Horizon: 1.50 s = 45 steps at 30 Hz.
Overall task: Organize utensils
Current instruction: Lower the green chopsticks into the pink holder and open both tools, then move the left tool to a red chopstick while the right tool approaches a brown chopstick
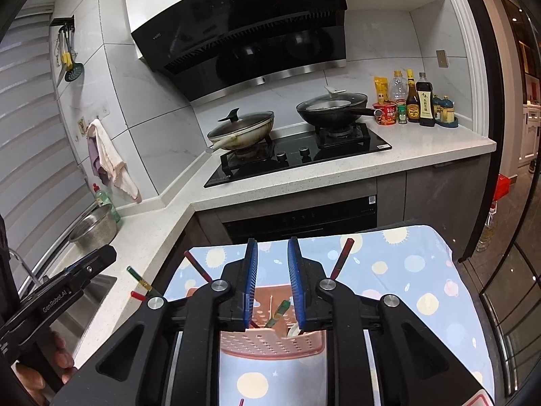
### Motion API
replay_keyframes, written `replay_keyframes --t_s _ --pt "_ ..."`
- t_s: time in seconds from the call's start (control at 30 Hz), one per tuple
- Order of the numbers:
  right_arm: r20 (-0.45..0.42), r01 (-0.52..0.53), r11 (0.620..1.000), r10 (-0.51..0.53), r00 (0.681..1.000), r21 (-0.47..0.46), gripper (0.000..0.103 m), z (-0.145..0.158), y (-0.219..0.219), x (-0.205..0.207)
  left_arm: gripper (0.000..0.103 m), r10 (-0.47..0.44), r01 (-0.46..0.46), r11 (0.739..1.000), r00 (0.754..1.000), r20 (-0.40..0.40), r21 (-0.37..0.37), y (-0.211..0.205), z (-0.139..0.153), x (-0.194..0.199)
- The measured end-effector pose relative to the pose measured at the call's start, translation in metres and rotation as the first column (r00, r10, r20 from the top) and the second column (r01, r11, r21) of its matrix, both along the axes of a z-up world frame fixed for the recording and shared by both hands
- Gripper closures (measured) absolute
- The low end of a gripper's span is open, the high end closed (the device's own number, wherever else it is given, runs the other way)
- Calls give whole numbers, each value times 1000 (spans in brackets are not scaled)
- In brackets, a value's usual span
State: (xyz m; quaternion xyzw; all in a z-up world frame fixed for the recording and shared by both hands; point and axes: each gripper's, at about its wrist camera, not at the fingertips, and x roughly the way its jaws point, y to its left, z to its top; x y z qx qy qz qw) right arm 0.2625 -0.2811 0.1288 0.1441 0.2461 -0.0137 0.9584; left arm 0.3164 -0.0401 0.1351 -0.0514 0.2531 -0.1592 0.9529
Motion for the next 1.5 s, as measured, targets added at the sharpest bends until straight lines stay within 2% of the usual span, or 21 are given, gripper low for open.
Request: replay_keyframes --t_s 0.3,0.67,1.07,1.3,1.5 --pt "-17 -11 1000 11 1000 -3 84 -7 6 -39 70 1 -1 1000 1000 -5 4 7 -2 -33" --pt "-99 -28 1000 27 995 -6 84 -40 13 -92 70 -5 6 1000 997 -75 20 15 -35 -77" --pt "-248 -91 996 86 965 -9 84 -105 35 -158 70 -7 15 999 981 -196 38 28 -94 -137" --pt "-346 -131 991 123 930 -1 84 -151 51 -191 70 -2 25 997 960 -280 77 32 -139 -167" --pt "-400 -168 986 156 903 5 84 -176 64 -212 70 -8 44 994 939 -343 98 33 -170 -192"
